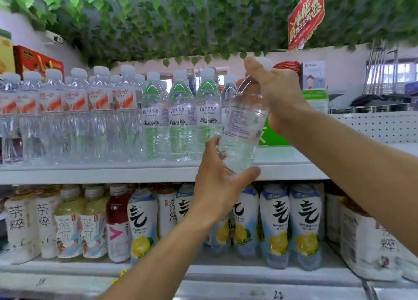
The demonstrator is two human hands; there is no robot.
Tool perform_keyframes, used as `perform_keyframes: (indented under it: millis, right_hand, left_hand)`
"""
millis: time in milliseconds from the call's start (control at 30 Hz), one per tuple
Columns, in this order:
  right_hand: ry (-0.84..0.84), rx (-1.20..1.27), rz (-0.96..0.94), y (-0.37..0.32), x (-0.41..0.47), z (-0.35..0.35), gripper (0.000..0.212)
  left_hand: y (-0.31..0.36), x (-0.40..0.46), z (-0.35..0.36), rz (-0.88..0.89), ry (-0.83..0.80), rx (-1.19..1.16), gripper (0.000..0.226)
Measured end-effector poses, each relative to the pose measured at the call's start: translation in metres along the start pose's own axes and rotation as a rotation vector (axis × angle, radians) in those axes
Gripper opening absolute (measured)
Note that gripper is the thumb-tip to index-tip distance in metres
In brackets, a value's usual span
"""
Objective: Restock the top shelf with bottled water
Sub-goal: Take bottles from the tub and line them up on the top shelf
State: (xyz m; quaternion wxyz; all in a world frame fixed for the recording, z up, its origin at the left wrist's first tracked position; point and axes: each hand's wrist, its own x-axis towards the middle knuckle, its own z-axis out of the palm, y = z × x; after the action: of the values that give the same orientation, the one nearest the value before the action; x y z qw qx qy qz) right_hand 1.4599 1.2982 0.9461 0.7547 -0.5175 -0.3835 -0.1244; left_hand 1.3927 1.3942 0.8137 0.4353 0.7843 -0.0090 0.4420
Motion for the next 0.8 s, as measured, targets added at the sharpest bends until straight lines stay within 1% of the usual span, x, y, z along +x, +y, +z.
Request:
perform_keyframes:
  millis: [33,100,167,233,267,300,367,400,433,467,533,567,600,667,700,733,800]
  right_hand:
    - [-0.032,0.027,0.028,-0.001,0.003,0.000,0.031]
    - [-0.163,0.088,0.136,-0.003,0.010,-0.004,0.034]
    - [-0.343,0.122,0.276,-0.002,0.012,-0.010,0.041]
    - [-0.447,0.155,0.347,0.005,0.012,-0.014,0.042]
    - [-0.473,0.181,0.359,0.008,0.011,-0.015,0.043]
    - [-0.488,0.207,0.357,0.011,0.010,-0.014,0.043]
    - [-0.470,0.206,0.304,0.012,0.008,-0.010,0.038]
    - [-0.435,0.187,0.272,0.011,0.007,-0.008,0.035]
    - [-0.384,0.170,0.246,0.010,0.008,-0.004,0.031]
    - [-0.318,0.154,0.226,0.009,0.010,-0.002,0.027]
    - [-0.183,0.112,0.193,0.007,0.013,0.003,0.021]
    - [-0.133,0.103,0.185,0.008,0.015,0.005,0.022]
    - [-0.094,0.100,0.184,0.008,0.015,0.007,0.027]
    - [-0.045,0.079,0.186,0.010,0.014,0.007,0.037]
    - [-0.049,0.059,0.185,0.011,0.013,0.006,0.035]
    - [-0.088,0.038,0.197,0.012,0.012,0.005,0.032]
    - [-0.229,0.008,0.257,0.013,0.010,-0.001,0.035]
  left_hand:
    - [0.000,0.002,-0.002,-0.036,-0.062,-0.110,0.063]
    - [-0.001,0.004,-0.006,-0.112,-0.232,-0.375,0.058]
    - [-0.007,0.003,-0.007,-0.200,-0.458,-0.764,0.060]
    - [-0.010,0.000,-0.007,-0.249,-0.697,-1.139,0.067]
    - [-0.011,0.000,-0.008,-0.258,-0.787,-1.245,0.073]
    - [-0.013,0.001,-0.008,-0.261,-0.846,-1.298,0.078]
    - [-0.012,0.004,-0.010,-0.258,-0.882,-1.291,0.082]
    - [-0.011,0.006,-0.012,-0.260,-0.860,-1.242,0.082]
    - [-0.010,0.008,-0.014,-0.259,-0.803,-1.152,0.080]
    - [-0.009,0.011,-0.015,-0.254,-0.711,-1.017,0.076]
    - [-0.003,0.014,-0.015,-0.238,-0.495,-0.668,0.065]
    - [-0.001,0.015,-0.014,-0.227,-0.403,-0.501,0.064]
    - [-0.001,0.016,-0.014,-0.213,-0.332,-0.389,0.064]
    - [-0.002,0.017,-0.014,-0.198,-0.266,-0.338,0.057]
    - [-0.003,0.017,-0.014,-0.203,-0.280,-0.364,0.053]
    - [-0.005,0.018,-0.015,-0.218,-0.313,-0.415,0.051]
    - [-0.010,0.017,-0.016,-0.249,-0.411,-0.573,0.047]
